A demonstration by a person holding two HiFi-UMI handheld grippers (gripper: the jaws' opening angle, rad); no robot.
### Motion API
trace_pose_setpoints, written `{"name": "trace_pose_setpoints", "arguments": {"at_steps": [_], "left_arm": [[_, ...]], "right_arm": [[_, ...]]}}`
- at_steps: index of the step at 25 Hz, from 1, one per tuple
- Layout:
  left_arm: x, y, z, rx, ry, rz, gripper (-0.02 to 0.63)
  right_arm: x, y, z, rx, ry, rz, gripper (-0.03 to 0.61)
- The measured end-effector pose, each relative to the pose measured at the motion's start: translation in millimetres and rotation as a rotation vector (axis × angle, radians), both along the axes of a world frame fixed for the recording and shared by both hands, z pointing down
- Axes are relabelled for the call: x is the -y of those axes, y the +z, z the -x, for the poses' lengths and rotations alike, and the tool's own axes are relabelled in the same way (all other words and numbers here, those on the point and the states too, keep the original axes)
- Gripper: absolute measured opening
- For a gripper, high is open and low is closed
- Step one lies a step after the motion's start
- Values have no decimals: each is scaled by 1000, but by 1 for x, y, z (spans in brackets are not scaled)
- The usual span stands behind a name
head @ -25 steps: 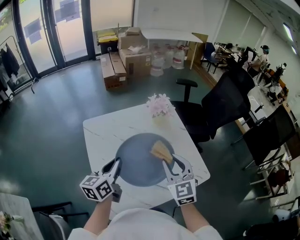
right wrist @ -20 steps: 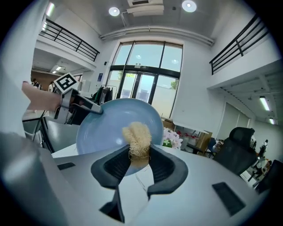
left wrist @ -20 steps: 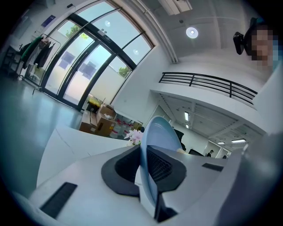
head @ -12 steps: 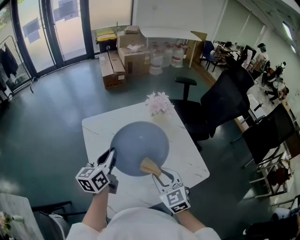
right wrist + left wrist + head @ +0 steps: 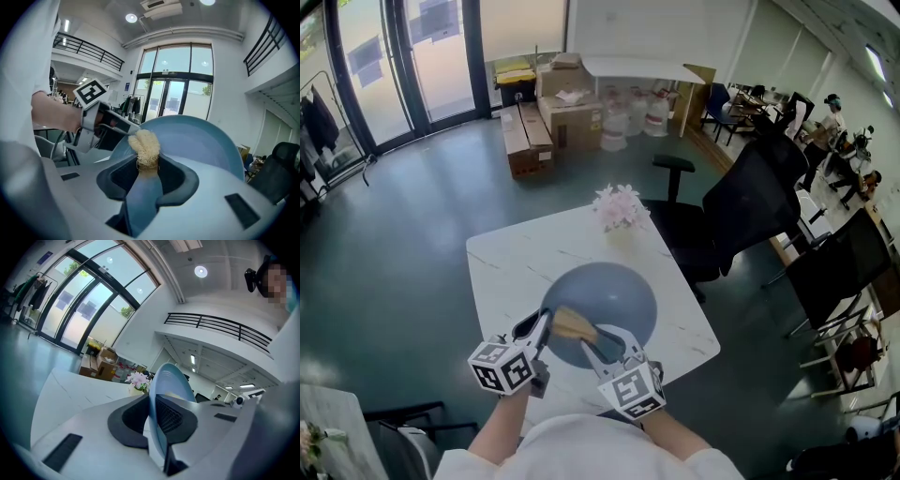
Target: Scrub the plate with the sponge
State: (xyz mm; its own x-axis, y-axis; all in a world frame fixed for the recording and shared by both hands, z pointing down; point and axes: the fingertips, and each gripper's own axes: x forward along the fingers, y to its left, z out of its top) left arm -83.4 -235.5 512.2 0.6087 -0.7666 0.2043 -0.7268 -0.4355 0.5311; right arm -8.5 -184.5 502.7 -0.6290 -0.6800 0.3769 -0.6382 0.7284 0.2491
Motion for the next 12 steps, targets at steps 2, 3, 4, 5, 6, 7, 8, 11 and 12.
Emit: {"name": "trace_pose_setpoints", "arguments": {"at_steps": [2,3,4,5,6,7,8,11,12], "left_arm": [[-6,4,-5,-6,13,11,43],[-8,5,-7,-9,18,15,43],[-9,6,-9,-11,24,20,43],[-10,7,-10,-10,28,23,43],[-10,9,-11,-9,32,27,43],[-9,10,-12,-8,35,31,43],[-9,12,-13,-8,37,35,43],[-4,16,-14,-7,36,43,43],[-2,17,-13,-11,33,47,43]], "right_arm": [[13,-11,-11,2,37,-32,138],[19,-16,-18,3,59,-45,138],[24,-20,-26,3,83,-56,138],[29,-24,-34,2,110,-63,138],[34,-26,-43,2,136,-66,138],[37,-26,-51,3,162,-66,139],[39,-25,-59,5,184,-62,138],[40,-23,-74,27,229,-49,139],[39,-23,-76,38,238,-50,140]]}}
